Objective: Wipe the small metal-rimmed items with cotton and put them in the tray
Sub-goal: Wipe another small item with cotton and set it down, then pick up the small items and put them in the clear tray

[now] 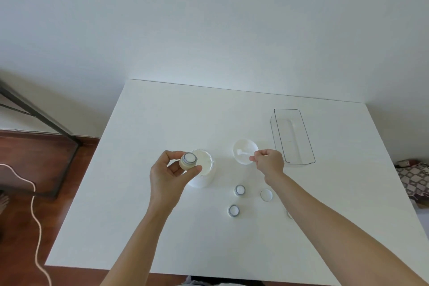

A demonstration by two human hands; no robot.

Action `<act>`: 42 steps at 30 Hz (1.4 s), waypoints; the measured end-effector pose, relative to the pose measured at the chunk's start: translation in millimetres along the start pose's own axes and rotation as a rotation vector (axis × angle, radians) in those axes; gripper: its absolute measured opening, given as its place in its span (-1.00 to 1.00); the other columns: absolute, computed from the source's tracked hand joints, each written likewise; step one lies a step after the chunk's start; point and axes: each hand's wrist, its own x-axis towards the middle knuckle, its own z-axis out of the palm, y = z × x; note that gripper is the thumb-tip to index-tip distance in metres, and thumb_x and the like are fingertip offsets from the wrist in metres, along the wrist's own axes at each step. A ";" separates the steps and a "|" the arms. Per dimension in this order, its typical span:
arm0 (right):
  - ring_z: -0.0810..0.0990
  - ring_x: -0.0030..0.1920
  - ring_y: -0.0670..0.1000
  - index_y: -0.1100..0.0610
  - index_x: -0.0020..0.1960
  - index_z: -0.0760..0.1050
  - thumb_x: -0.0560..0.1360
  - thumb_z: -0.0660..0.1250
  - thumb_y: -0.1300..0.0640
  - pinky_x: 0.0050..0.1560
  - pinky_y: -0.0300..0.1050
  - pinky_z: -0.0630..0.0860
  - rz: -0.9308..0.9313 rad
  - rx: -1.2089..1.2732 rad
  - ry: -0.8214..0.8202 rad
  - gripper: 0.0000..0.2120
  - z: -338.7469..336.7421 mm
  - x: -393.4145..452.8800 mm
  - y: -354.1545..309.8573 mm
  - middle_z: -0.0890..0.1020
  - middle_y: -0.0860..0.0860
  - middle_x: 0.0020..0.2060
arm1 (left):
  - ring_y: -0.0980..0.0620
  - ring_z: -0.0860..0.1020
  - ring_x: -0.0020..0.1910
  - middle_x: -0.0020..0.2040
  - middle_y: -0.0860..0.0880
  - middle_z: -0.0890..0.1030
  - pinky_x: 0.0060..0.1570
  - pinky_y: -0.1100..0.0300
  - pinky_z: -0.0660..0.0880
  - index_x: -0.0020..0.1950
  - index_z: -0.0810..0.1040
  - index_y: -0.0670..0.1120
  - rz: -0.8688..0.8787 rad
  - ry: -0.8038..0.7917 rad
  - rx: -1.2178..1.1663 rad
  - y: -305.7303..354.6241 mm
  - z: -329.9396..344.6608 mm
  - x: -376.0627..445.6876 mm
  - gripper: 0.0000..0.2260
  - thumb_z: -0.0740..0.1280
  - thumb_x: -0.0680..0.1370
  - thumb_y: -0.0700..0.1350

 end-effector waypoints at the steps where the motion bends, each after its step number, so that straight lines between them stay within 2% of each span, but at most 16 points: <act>1: 0.52 -0.27 0.00 0.16 -0.23 0.51 0.52 0.25 0.22 -0.25 -0.19 0.46 -0.013 -0.038 0.002 -0.83 0.4 1.1 1.7 0.73 0.12 -0.18 | 0.07 0.73 -0.09 -0.09 0.04 0.76 -0.14 0.33 0.59 -0.01 0.56 -0.07 -0.002 -0.010 0.000 0.9 1.1 -0.4 -0.67 0.59 0.36 -0.34; 3: 0.61 -0.24 0.03 0.22 -0.11 0.53 0.53 0.27 0.20 -0.24 -0.13 0.54 -0.051 -0.109 -0.026 -0.89 -3.0 3.1 4.7 0.71 0.18 -0.12 | 0.09 0.73 -0.10 -0.10 0.05 0.76 -0.14 0.35 0.59 -0.02 0.56 -0.06 -0.002 -0.027 0.002 2.1 3.1 -1.3 -0.67 0.58 0.36 -0.33; 6: 0.63 0.01 0.20 0.26 0.10 0.51 0.51 0.34 0.20 0.06 0.14 0.59 -0.120 -0.266 -0.104 -0.80 -18.8 2.4 8.6 0.62 0.22 0.00 | 0.09 0.73 -0.11 -0.10 0.06 0.76 -0.15 0.35 0.59 -0.03 0.57 -0.06 -0.008 -0.051 0.010 1.9 6.6 -3.7 -0.68 0.58 0.37 -0.33; 9: 0.65 -0.18 0.15 0.25 -0.10 0.54 0.43 0.40 0.26 -0.11 0.01 0.63 -0.221 -0.340 -0.082 -0.92 -43.9 -8.8 15.5 0.64 0.14 -0.22 | 0.10 0.73 -0.12 -0.10 0.02 0.76 -0.18 0.39 0.56 -0.02 0.57 -0.09 -0.015 -0.089 0.006 1.3 13.5 -7.1 -0.69 0.58 0.36 -0.34; 12: 0.52 -0.37 -0.04 0.25 -0.30 0.54 0.36 0.40 0.32 -0.35 -0.29 0.44 -0.284 -0.368 -0.057 -0.92 -64.6 -21.8 33.5 0.54 0.00 -0.46 | 0.06 0.74 -0.11 -0.06 -0.06 0.76 -0.18 0.39 0.55 -0.01 0.57 -0.14 -0.021 -0.136 -0.011 0.7 26.7 -13.6 -0.69 0.57 0.36 -0.37; 15: 0.35 -0.43 -0.02 0.29 -0.39 0.41 0.41 0.34 0.30 -0.39 -0.21 0.31 -0.321 -0.417 -0.112 -0.77 -71.4 -32.3 57.9 0.43 0.04 -0.50 | 0.01 0.73 -0.05 -0.04 -0.09 0.75 -0.12 0.32 0.60 0.00 0.59 -0.12 -0.037 -0.199 -0.010 -0.6 46.9 -25.7 -0.70 0.57 0.37 -0.35; 17: 0.26 -0.42 0.01 0.20 -0.41 0.26 0.45 0.28 0.28 -0.39 -0.11 0.21 -0.381 -0.472 -0.101 -0.69 -70.1 -34.5 70.8 0.33 0.05 -0.51 | 0.00 0.73 -0.03 -0.05 -0.07 0.76 -0.06 0.28 0.62 0.01 0.58 -0.11 -0.055 -0.229 -0.001 -1.6 61.8 -36.5 -0.69 0.57 0.37 -0.34; 21: 0.39 -0.27 0.10 0.15 -0.23 0.31 0.41 0.21 0.34 -0.28 -0.01 0.35 -0.496 -0.578 -0.143 -0.86 -65.4 -34.3 79.1 0.43 0.10 -0.29 | -0.03 0.73 -0.03 -0.06 -0.09 0.76 -0.10 0.31 0.60 -0.01 0.59 -0.11 -0.073 -0.225 -0.026 -3.7 85.8 -59.1 -0.69 0.58 0.36 -0.35; 23: 0.45 -0.13 0.13 0.15 -0.04 0.38 0.44 0.26 0.24 -0.14 -0.04 0.39 -0.543 -0.646 -0.177 -0.88 -63.1 -32.8 82.5 0.43 0.07 -0.13 | -0.04 0.74 -0.04 -0.07 -0.08 0.76 -0.09 0.27 0.63 -0.04 0.61 -0.05 -0.081 -0.219 -0.025 -4.6 95.2 -69.6 -0.70 0.59 0.36 -0.33; 26: 0.45 0.07 0.13 0.05 0.32 0.30 0.47 0.32 0.02 0.02 -0.04 0.44 -0.588 -0.896 -0.279 -0.54 -60.5 -28.2 90.3 0.40 0.07 0.12 | -0.05 0.73 -0.05 -0.08 -0.08 0.76 -0.09 0.21 0.59 -0.06 0.61 -0.02 -0.099 -0.199 -0.024 -4.3 106.5 -84.4 -0.70 0.61 0.34 -0.26; 28: 0.43 0.08 0.12 0.03 0.35 0.29 0.46 0.31 0.05 0.00 -0.05 0.50 -0.626 -0.950 -0.343 -0.51 -59.6 -28.1 95.1 0.37 0.08 0.14 | -0.06 0.72 -0.04 -0.08 -0.09 0.76 -0.14 0.19 0.56 -0.02 0.60 -0.05 -0.106 -0.176 -0.032 -4.4 112.1 -92.7 -0.68 0.60 0.31 -0.22; 32: 0.48 0.04 0.12 0.12 0.18 0.41 0.48 0.18 0.23 -0.04 -0.06 0.51 -0.727 -0.916 -0.383 -0.72 -59.5 -25.1 100.0 0.41 0.10 0.06 | -0.09 0.72 0.01 -0.04 -0.13 0.75 -0.16 0.32 0.56 0.04 0.60 -0.14 -0.112 -0.135 -0.081 -6.0 119.0 -106.2 -0.68 0.56 0.38 -0.37; 34: 0.52 -0.02 0.11 0.14 0.14 0.46 0.48 0.21 0.24 -0.06 -0.13 0.49 -0.714 -0.826 -0.405 -0.76 -62.5 -23.5 96.9 0.45 0.11 0.02 | -0.07 0.72 0.03 -0.01 -0.13 0.75 -0.16 0.34 0.55 0.08 0.61 -0.12 -0.116 -0.125 -0.090 -6.2 120.9 -111.9 -0.68 0.54 0.40 -0.37; 37: 0.56 -0.19 0.02 0.07 0.03 0.54 0.45 0.32 0.18 -0.18 -0.36 0.40 -0.544 -0.440 -0.349 -0.84 -73.9 -30.7 82.5 0.57 0.09 -0.10 | -0.03 0.72 0.02 0.01 -0.13 0.75 -0.14 0.36 0.55 0.11 0.65 -0.05 -0.108 -0.111 -0.112 -6.1 121.8 -116.7 -0.65 0.53 0.41 -0.37; 39: 0.59 -0.26 -0.01 0.03 -0.07 0.53 0.43 0.36 0.16 -0.08 -0.19 0.51 -0.329 -0.094 -0.348 -0.91 -85.1 -39.0 67.4 0.64 0.04 -0.21 | -0.01 0.72 0.01 0.02 -0.10 0.75 -0.13 0.35 0.56 0.11 0.67 -0.02 -0.103 -0.106 -0.117 -6.1 122.5 -117.7 -0.63 0.53 0.41 -0.37; 42: 0.63 -0.23 0.08 0.19 -0.04 0.48 0.40 0.44 0.25 0.02 -0.06 0.62 -0.100 0.439 -0.536 -0.82 -108.7 -55.9 40.4 0.66 0.15 -0.26 | -0.04 0.74 -0.05 0.02 -0.03 0.72 -0.18 0.33 0.56 0.11 0.61 -0.04 -0.096 -0.079 -0.102 -4.7 125.5 -116.8 -0.60 0.56 0.38 -0.37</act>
